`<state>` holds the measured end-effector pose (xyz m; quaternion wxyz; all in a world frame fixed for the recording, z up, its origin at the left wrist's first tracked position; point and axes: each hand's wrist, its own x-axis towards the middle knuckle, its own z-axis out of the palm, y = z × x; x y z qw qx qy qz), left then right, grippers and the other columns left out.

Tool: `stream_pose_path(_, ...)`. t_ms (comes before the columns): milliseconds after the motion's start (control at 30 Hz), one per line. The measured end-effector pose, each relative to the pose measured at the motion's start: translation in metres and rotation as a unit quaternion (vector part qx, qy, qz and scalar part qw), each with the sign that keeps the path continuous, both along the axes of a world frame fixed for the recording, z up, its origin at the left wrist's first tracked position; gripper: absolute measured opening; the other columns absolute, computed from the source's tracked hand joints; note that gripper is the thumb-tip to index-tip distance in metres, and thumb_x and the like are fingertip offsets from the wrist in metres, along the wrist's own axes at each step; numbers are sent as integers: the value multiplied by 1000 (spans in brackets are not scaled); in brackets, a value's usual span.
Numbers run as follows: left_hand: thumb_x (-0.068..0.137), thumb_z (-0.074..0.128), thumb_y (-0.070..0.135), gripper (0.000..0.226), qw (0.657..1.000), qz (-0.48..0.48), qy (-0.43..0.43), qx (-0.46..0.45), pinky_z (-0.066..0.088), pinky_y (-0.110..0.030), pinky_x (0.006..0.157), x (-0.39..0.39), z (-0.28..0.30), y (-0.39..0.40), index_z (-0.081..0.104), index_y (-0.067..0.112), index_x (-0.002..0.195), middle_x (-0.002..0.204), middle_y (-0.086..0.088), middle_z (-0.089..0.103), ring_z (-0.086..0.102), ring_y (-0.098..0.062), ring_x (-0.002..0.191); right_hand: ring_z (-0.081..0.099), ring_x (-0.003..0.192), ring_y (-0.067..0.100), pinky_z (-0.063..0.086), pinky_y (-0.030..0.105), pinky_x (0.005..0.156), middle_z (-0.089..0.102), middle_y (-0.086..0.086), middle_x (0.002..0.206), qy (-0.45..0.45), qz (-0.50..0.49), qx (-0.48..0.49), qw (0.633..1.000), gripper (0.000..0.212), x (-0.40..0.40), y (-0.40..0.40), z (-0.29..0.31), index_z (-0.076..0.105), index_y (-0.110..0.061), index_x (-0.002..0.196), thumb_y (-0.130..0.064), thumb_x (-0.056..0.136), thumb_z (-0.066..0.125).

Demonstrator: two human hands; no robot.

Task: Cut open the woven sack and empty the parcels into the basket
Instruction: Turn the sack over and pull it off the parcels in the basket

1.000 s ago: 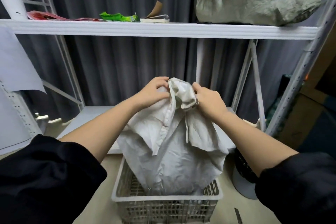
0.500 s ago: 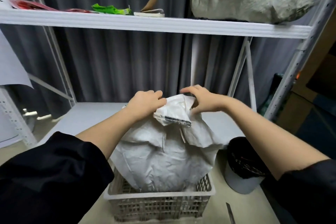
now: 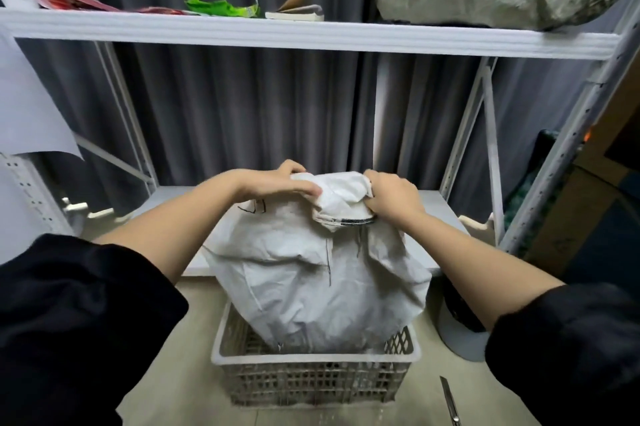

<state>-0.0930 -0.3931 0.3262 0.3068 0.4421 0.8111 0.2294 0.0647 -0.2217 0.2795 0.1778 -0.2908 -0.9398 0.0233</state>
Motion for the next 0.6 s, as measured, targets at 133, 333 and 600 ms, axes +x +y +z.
stream_pose_path(133,63,67,66,52,995,12,56,80,46,-32,79,3,-5,5,56,37,104,101,13,59,56,-21,105,59,82,35,44,37,65,63,3,88,82,48,26,995,17,-6,-11,30,49,-16,91,-15,75,55)
stream_pose_path(333,82,60,41,41,888,116,425,134,42,-37,77,14,32,7,48,20,116,119,-6,59,58,-32,109,61,92,35,41,37,66,63,6,98,121,81,128,981,15,-4,-25,94,52,-18,93,-17,79,53)
stream_pose_path(600,92,44,17,23,762,139,580,253,36,-40,62,16,64,12,51,13,114,106,-16,58,59,-39,94,59,89,37,38,38,59,60,11,105,166,43,181,968,25,1,-29,112,48,-12,109,-9,84,47)
